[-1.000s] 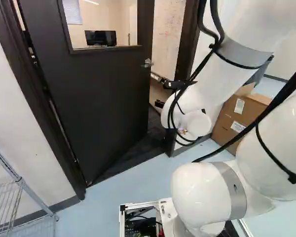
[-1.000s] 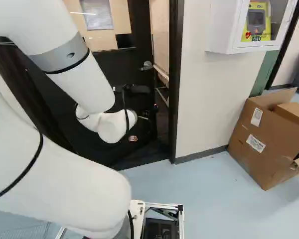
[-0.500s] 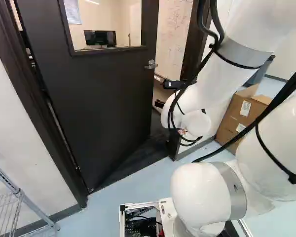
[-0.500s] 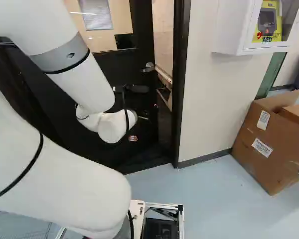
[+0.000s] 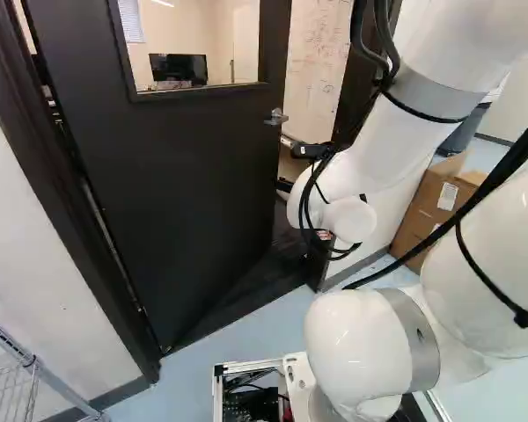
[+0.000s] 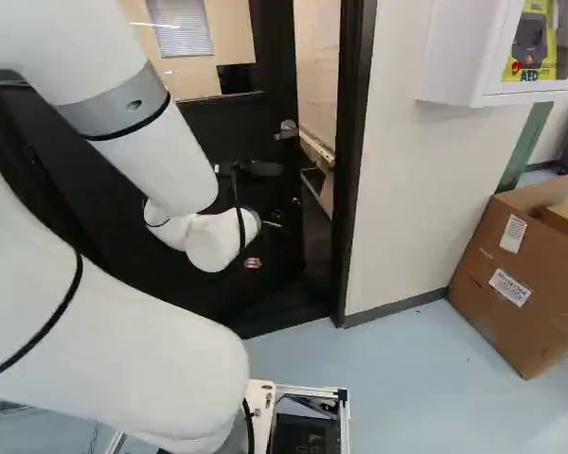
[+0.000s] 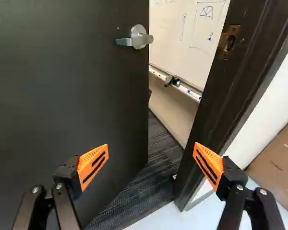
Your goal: Open the door and move inside
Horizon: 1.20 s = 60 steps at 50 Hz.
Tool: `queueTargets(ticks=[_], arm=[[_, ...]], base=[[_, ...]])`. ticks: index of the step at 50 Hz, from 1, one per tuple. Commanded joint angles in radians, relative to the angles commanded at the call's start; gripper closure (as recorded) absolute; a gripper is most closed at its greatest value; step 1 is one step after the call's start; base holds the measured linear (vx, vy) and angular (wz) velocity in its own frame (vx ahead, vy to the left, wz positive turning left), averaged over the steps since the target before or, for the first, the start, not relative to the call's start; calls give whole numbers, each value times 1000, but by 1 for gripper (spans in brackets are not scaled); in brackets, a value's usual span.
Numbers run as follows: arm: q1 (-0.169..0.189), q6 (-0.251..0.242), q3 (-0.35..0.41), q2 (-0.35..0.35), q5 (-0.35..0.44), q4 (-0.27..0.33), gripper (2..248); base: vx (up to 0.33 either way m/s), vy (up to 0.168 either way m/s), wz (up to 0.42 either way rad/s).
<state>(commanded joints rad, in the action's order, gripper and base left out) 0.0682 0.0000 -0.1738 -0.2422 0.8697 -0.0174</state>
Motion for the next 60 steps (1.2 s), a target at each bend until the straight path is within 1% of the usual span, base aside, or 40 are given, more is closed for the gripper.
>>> queueTargets(ticks=[60], arm=[[0, 0, 0, 0, 0, 0, 3]], base=[[101, 75, -16]])
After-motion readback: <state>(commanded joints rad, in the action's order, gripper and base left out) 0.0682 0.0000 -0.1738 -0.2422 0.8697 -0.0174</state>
